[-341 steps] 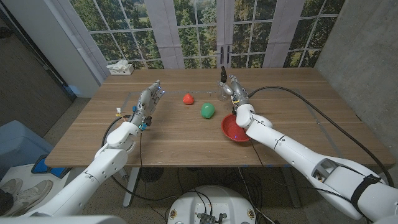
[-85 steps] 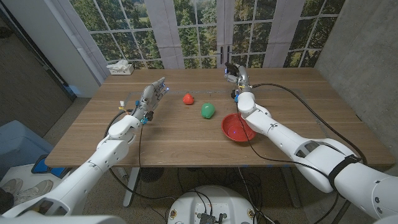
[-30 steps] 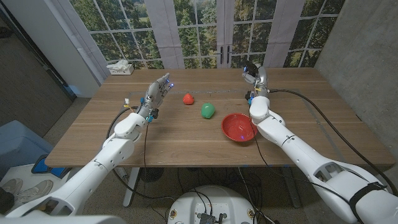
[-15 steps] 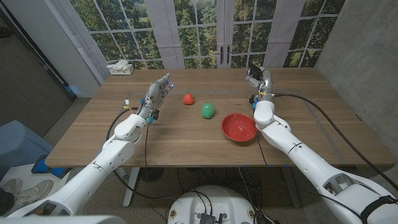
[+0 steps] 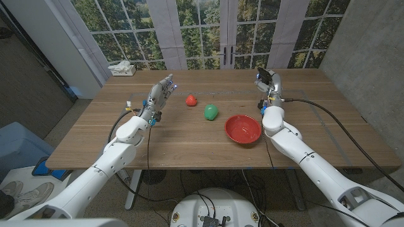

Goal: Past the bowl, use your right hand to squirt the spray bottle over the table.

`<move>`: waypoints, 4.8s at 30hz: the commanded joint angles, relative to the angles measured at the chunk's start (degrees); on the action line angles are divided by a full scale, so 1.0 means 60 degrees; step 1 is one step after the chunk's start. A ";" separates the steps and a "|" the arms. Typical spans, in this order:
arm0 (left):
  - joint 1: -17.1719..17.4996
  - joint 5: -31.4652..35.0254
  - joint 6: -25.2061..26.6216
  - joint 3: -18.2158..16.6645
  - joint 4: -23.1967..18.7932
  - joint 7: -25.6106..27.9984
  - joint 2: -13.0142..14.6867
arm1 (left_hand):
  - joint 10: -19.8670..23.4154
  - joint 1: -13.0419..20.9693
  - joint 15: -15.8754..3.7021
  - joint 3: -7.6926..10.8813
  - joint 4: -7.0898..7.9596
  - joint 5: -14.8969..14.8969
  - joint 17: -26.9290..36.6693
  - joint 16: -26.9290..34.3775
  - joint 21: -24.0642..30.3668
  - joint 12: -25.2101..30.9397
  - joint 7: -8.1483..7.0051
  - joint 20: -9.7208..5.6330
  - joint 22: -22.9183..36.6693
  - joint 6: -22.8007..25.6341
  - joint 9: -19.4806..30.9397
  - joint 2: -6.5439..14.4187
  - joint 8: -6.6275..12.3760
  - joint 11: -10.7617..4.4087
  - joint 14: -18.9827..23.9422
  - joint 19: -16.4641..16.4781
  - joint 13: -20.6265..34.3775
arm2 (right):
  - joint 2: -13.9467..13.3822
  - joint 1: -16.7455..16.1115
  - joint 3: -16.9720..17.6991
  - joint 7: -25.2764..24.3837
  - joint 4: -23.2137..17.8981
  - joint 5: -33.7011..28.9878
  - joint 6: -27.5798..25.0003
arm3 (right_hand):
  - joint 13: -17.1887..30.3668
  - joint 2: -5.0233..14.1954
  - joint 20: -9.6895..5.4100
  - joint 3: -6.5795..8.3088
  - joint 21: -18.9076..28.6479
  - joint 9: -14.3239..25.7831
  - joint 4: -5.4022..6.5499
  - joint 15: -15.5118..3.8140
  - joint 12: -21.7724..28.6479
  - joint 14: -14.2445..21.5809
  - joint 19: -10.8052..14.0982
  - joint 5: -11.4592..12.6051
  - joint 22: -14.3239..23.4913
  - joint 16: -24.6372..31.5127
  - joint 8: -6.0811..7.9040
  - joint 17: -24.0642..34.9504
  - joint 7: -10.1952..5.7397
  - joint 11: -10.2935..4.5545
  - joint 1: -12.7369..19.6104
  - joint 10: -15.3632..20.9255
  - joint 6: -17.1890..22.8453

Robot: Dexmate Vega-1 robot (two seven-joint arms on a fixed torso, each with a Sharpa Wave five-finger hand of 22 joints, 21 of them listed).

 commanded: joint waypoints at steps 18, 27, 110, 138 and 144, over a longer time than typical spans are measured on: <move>0.0418 0.0132 -0.0040 -0.0064 -0.0663 0.0197 0.0218 | -0.0069 0.0025 -0.0345 0.0003 -0.0059 -0.0017 0.0021 0.0031 -0.0013 0.0024 -0.0077 -0.0209 0.0017 -0.0014 0.0042 0.0357 -0.0003 -0.0038 -0.0056 -0.0009 0.0021 | -0.0630 -0.1704 0.0880 -0.0091 -0.1931 0.0117 -0.0217 | 0.0077 0.0612 -0.1301 -0.0062 0.1932 0.0101 0.0046 -0.1510 -0.0034 0.0629 0.0026 0.0160 0.0035 0.3684 -0.0025 0.1700 -0.0044 0.0009 0.0613 0.0079 0.0008; 0.0685 0.0168 -0.0063 -0.0165 -0.0948 0.0389 0.0316 | -0.0087 0.0024 -0.0349 -0.0006 -0.0068 -0.0017 0.0021 0.0030 -0.0015 0.0017 -0.0102 -0.0209 0.0018 -0.0043 0.0042 0.0361 -0.0013 -0.0033 -0.0062 -0.0015 0.0022 | -0.0791 -0.2132 0.1107 -0.0052 -0.2329 0.0092 -0.0243 | 0.0084 0.0617 -0.1300 -0.0074 0.1959 0.0071 0.0057 -0.1504 -0.0058 0.0624 0.0057 0.0190 0.0051 0.3680 -0.0060 0.1699 -0.0008 0.0008 0.0607 0.0096 0.0047; 0.0798 0.0608 0.0118 -0.0034 -0.1724 0.0722 0.0448 | -0.0071 0.0020 -0.0361 -0.0093 -0.0159 -0.0022 0.0017 0.0028 -0.0019 0.0024 -0.0106 -0.0215 0.0018 -0.0020 0.0041 0.0329 -0.0004 -0.0069 -0.0062 -0.0015 0.0022 | -0.5071 -0.4483 0.3422 0.5891 -0.4861 0.3035 -0.0089 | 0.0371 0.0713 -0.1309 -0.0105 0.1821 0.0244 0.0060 -0.1493 -0.0232 0.0372 -0.0255 0.0140 0.0054 0.3697 -0.0185 0.1705 -0.0025 0.0074 0.0556 0.0098 0.0048; 0.0890 0.0602 0.0088 -0.0038 -0.1762 0.0835 0.0385 | -0.0072 0.0020 -0.0351 -0.0121 -0.0202 -0.0024 0.0016 0.0022 -0.0022 0.0024 -0.0106 -0.0211 0.0018 -0.0011 0.0041 0.0325 -0.0002 -0.0043 -0.0076 -0.0024 0.0022 | -0.6444 -0.3976 0.3233 0.6810 -0.5848 0.3037 -0.1838 | 0.0388 0.0711 -0.1314 -0.0138 0.1727 0.0260 0.0078 -0.1497 -0.0348 0.0253 -0.0394 0.0049 -0.0102 0.3721 -0.0243 0.1719 -0.0037 0.0056 0.0504 0.0172 0.0091; 0.0888 0.0619 0.0113 -0.0028 -0.1781 0.0858 0.0388 | -0.0079 0.0019 -0.0354 -0.0126 -0.0207 -0.0024 0.0016 0.0022 -0.0021 0.0022 -0.0104 -0.0221 0.0018 -0.0014 0.0040 0.0328 -0.0004 -0.0046 -0.0080 -0.0022 0.0022 | -0.6746 -0.3654 0.2989 0.7072 -0.6068 0.3043 -0.2309 | 0.0404 0.0723 -0.1313 -0.0151 0.1709 0.0257 0.0076 -0.1501 -0.0365 0.0230 -0.0431 0.0012 -0.0148 0.3733 -0.0256 0.1718 -0.0039 0.0071 0.0506 0.0189 0.0104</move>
